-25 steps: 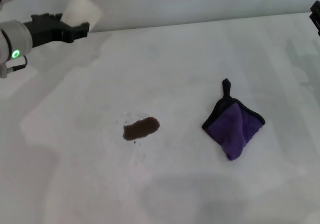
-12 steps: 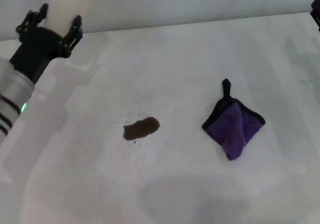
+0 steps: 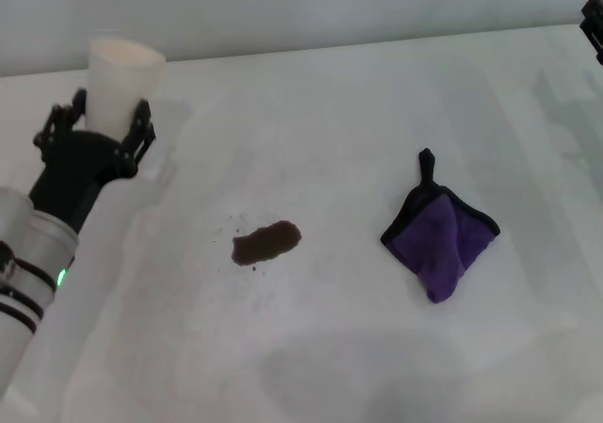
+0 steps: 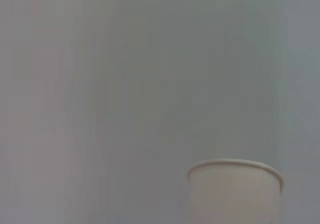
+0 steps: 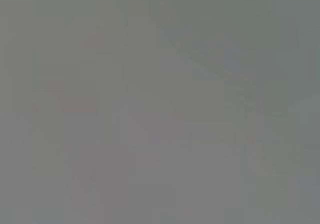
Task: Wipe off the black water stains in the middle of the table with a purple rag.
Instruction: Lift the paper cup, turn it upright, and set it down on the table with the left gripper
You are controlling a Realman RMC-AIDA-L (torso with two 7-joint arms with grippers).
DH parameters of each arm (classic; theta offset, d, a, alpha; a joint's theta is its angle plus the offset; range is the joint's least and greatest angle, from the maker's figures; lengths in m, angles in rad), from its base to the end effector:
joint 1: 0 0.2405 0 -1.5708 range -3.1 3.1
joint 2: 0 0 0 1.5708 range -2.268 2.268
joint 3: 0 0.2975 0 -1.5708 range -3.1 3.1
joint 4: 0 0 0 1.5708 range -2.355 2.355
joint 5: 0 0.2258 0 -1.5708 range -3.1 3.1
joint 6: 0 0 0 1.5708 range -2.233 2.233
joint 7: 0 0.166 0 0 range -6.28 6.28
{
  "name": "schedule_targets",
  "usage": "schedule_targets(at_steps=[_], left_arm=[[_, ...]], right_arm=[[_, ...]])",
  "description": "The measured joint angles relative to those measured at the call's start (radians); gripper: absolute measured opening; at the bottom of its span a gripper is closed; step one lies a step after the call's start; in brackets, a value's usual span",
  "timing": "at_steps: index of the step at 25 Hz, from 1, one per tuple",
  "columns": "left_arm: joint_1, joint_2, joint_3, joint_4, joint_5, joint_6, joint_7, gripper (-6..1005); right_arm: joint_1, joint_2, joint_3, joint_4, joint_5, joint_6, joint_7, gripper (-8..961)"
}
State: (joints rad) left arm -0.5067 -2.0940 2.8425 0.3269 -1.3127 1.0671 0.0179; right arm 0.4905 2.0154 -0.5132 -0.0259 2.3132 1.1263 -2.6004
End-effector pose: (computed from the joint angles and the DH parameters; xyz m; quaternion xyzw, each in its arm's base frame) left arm -0.3139 0.3728 -0.1215 -0.7670 -0.2273 -0.2851 0.5279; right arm 0.4163 0.3921 0.0227 -0.6131 0.3409 0.3498 0.6209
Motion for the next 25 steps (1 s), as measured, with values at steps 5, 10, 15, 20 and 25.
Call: schedule_targets(at_steps=[5,10,15,20,25], left_arm=[[0.006,0.000,0.000,0.002,-0.001,-0.080,-0.030,752],[0.012,0.000,0.000,0.003,-0.001,-0.116,-0.031,752],[0.016,0.000,0.000,0.004,-0.003,-0.145,-0.031,752],[0.030,0.000,0.000,0.004,-0.003,-0.153,-0.030,752],[0.045,0.000,0.000,0.005,-0.003,-0.164,-0.027,752]], right_arm=[[0.000,0.000,-0.004,-0.001,0.000,-0.001,0.003,795],[-0.003,0.000,-0.005,0.000,0.000,-0.002,0.003,794],[-0.006,0.000,-0.005,0.001,0.000,-0.003,0.003,794],[-0.003,-0.001,-0.005,0.000,0.000,-0.009,0.002,794],[0.001,-0.001,-0.005,0.000,0.000,-0.011,0.001,794]])
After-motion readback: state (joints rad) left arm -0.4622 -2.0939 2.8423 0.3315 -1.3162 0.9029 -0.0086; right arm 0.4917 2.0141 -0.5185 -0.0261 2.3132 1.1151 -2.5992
